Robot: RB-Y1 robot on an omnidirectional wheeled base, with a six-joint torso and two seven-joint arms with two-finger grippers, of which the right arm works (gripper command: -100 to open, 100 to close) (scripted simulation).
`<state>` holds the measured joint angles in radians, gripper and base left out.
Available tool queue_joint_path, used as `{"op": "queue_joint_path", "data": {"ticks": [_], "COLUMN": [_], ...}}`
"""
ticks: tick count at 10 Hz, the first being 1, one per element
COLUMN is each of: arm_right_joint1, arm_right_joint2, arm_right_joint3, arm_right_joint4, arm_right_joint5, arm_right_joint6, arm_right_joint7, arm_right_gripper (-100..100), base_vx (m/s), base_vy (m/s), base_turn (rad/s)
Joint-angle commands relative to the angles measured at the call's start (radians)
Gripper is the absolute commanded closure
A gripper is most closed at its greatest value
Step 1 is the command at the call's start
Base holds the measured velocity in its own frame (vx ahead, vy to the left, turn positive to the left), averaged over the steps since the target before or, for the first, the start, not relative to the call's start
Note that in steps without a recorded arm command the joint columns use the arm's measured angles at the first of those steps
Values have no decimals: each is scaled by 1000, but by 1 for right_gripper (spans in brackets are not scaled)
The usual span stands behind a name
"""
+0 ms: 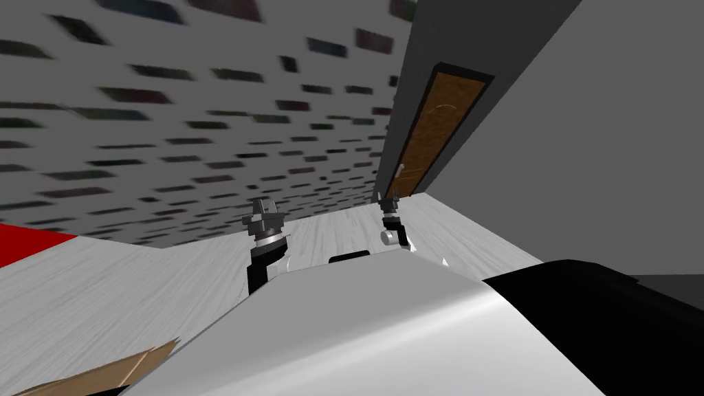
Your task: Pull the door open
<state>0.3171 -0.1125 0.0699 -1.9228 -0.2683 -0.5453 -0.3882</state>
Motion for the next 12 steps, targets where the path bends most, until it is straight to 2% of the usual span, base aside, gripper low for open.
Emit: {"op": "queue_joint_path", "data": {"ticks": [1, 7, 12], "arm_right_joint1": [-17, -70, -119], "arm_right_joint2": [-3, -13, -28], "arm_right_joint3": [7, 35, 61], "arm_right_joint4": [27, 117, 202], "arm_right_joint5": [-19, -87, -149], "arm_right_joint6": [3, 17, 32], "arm_right_joint7": [-27, -120, -204], "arm_right_gripper": [-100, -100, -100], "base_vx": [-2, 16, 9], "base_vy": [-33, -83, -166], "base_turn": [265, 252, 248]}}
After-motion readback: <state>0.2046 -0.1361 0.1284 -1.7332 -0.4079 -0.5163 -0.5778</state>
